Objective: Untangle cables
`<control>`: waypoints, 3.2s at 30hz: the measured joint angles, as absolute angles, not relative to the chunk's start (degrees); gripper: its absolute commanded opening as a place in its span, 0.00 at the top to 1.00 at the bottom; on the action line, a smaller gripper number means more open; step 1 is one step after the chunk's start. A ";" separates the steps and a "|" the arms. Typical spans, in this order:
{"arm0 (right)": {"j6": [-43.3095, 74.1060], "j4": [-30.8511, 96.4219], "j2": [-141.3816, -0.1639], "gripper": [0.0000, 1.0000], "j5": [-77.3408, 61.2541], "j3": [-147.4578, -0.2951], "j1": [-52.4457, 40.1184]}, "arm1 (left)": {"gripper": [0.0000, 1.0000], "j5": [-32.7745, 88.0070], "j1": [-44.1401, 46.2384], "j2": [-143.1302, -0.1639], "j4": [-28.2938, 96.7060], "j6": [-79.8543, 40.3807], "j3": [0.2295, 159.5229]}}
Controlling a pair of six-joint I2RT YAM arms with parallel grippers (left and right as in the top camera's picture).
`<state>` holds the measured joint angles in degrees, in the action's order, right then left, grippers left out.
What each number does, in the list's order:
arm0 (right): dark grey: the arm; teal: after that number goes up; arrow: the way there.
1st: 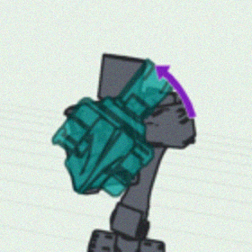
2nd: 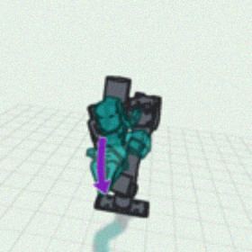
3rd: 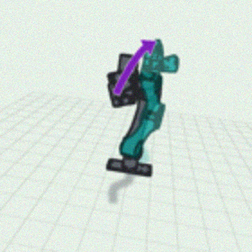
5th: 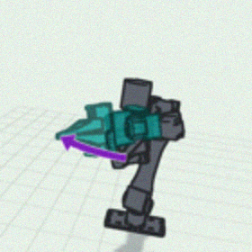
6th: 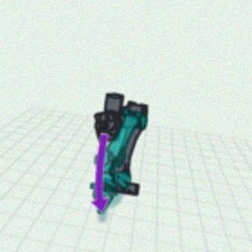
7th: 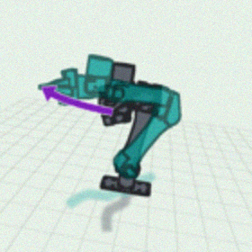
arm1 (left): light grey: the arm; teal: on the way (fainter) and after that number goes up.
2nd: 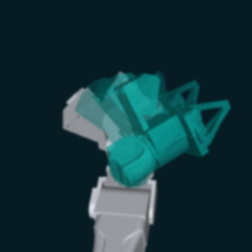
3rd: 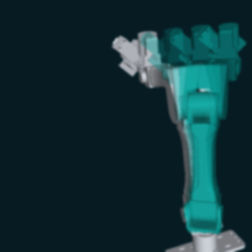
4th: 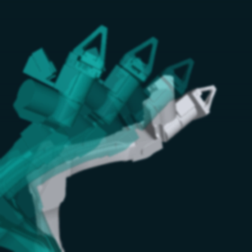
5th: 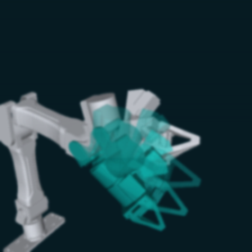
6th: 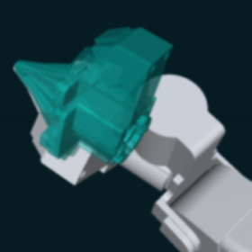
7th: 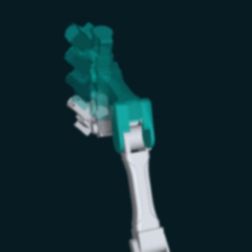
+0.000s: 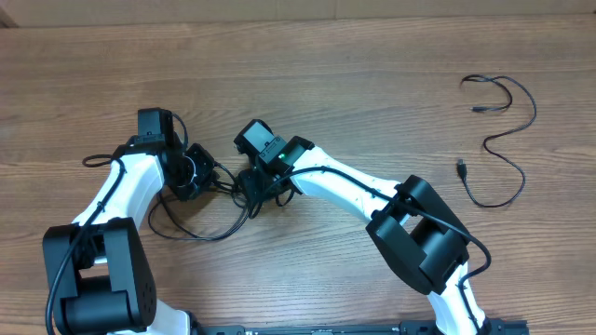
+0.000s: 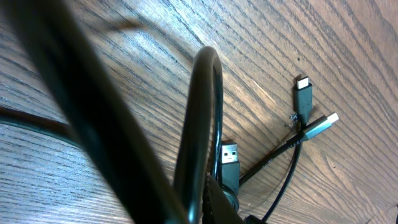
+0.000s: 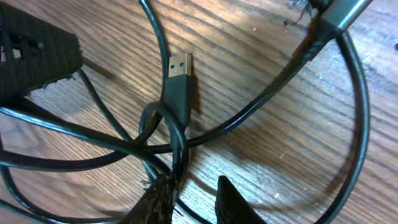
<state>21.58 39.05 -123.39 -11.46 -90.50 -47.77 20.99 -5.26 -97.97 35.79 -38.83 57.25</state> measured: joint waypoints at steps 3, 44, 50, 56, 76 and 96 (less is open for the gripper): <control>21.89 39.03 -123.39 0.78 -12.03 -90.50 -47.77 | 0.92 20.97 -5.26 -97.97 35.79 -38.83 57.25; 25.41 36.53 -124.09 0.94 4.97 -87.02 -49.04 | 0.95 13.06 -4.73 -97.97 36.12 -42.04 57.25; 25.21 35.57 -124.36 0.96 9.13 -87.02 -49.15 | 0.95 11.20 -4.51 -97.97 36.97 -43.44 57.25; 25.23 34.85 -124.46 0.96 9.13 -87.02 -47.31 | 0.96 10.17 -4.49 -97.97 37.12 -46.61 57.25; 25.45 32.93 -124.68 0.94 8.58 -87.02 -40.53 | 0.96 3.86 -4.54 -97.97 38.06 -55.11 55.40; 18.90 38.48 -119.09 0.27 1.98 -88.07 -39.03 | 0.96 6.15 -4.80 -97.97 34.09 -40.53 55.29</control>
